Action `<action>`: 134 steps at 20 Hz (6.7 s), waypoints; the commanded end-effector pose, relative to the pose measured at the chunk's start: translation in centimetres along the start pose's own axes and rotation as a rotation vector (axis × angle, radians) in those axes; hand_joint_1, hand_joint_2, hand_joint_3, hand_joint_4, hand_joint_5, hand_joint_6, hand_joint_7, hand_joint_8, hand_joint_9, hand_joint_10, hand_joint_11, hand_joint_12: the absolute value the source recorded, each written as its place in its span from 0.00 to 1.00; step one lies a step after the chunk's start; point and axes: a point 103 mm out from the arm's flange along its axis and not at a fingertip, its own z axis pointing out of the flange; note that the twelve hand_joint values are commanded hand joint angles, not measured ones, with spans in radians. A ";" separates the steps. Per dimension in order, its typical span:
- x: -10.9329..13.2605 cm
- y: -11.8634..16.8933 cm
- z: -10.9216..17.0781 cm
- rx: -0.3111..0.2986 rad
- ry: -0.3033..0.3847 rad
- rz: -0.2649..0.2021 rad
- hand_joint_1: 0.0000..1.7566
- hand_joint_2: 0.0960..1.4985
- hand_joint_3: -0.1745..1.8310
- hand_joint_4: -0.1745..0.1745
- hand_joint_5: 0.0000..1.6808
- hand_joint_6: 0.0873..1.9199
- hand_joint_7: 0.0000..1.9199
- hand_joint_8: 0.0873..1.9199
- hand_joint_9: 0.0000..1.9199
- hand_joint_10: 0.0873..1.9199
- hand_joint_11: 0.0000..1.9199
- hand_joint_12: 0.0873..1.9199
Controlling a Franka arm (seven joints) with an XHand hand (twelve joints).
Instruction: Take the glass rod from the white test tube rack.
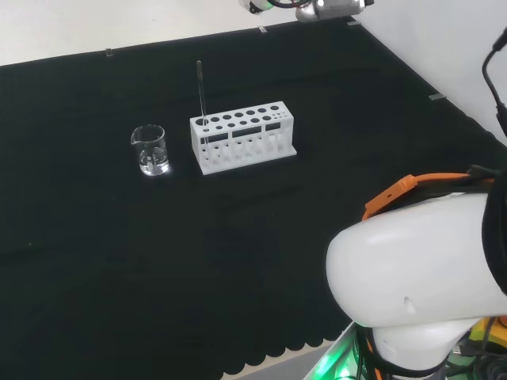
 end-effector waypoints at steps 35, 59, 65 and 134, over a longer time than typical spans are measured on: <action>4.3 18.9 10.4 0.178 0.005 -0.132 0.32 0.56 0.41 0.19 0.10 0.00 0.01 0.37 0.04 0.42 0.01 0.74; 3.4 19.9 16.5 0.273 0.001 -0.138 0.30 0.58 0.39 0.19 0.11 0.00 0.02 0.37 0.05 0.41 0.00 0.74; 3.1 20.8 18.1 0.281 0.019 -0.150 0.30 0.58 0.39 0.19 0.12 0.00 0.03 0.37 0.06 0.42 0.01 0.74; 4.7 22.9 21.6 0.231 0.072 -0.232 0.62 0.79 0.09 0.07 0.48 0.65 0.53 0.42 0.70 0.33 0.64 0.54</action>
